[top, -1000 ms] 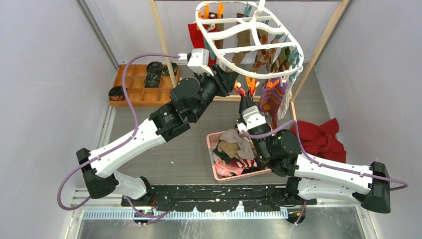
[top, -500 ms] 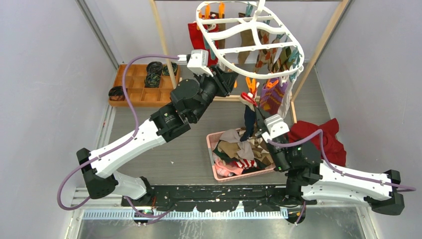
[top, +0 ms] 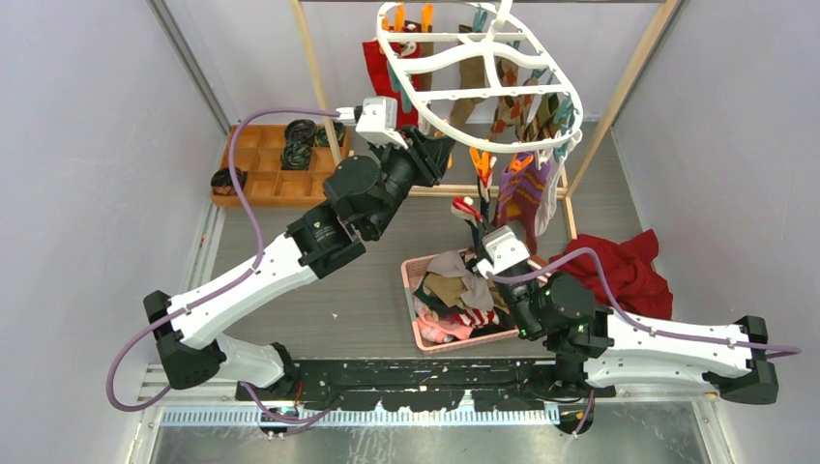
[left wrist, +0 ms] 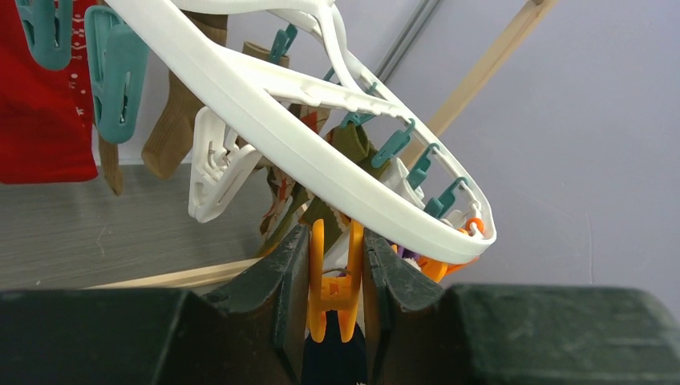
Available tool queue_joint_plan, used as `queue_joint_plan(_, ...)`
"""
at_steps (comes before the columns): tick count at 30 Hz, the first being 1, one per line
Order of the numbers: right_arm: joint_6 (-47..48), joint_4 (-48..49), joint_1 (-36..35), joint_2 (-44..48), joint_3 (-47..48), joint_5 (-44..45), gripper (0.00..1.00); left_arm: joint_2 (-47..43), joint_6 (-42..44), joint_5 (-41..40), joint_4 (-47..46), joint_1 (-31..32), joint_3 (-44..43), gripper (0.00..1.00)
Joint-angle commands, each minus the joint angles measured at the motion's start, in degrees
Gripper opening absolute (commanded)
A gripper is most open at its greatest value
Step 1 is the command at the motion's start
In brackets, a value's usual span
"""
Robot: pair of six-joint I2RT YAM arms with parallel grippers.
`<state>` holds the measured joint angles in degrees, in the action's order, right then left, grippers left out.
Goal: Clip the socks to the hanger
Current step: Clamp the sock onto the hanger.
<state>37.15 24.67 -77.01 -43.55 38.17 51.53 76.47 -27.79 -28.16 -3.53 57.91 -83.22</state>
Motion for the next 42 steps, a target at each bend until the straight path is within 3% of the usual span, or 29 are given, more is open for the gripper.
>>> queue_joint_plan(1, 5.02, 1.08, -1.91, -0.22, 4.49, 0.45, 0.01, -0.47, 0.64, -3.08, -0.12, -0.52, -4.50, 0.00)
queue_joint_plan(7, 7.60, 3.33, -4.01, -4.67, 10.82, -0.37, 0.01, 1.41, 0.02, -4.35, 2.09, -0.52, -7.26, 0.00)
queue_joint_plan(14, 19.03, 21.99, -8.93, -14.90, 18.58, 9.33, 0.01, 4.12, 1.14, -6.46, 5.96, -0.43, -13.74, 0.00)
queue_joint_plan(18, 19.96, 25.69, -10.18, -17.61, 19.69, 14.20, 0.01, 5.22, 2.22, -8.12, 7.22, -0.34, -14.48, 0.00)
queue_joint_plan(22, 27.22, 34.93, -11.17, -19.12, 18.46, 18.22, 0.01, 5.45, 2.23, -8.64, 7.12, -0.17, -12.95, 0.00)
queue_joint_plan(29, 29.54, 37.43, -10.96, -18.88, 16.52, 19.59, 0.01, 5.99, 2.92, -8.58, 5.47, -0.18, -11.53, 0.00)
queue_joint_plan(42, 24.46, 37.21, -6.86, -18.60, 14.11, 20.98, 0.01, 6.88, -2.30, -7.56, 8.71, 0.07, -12.20, 0.00)
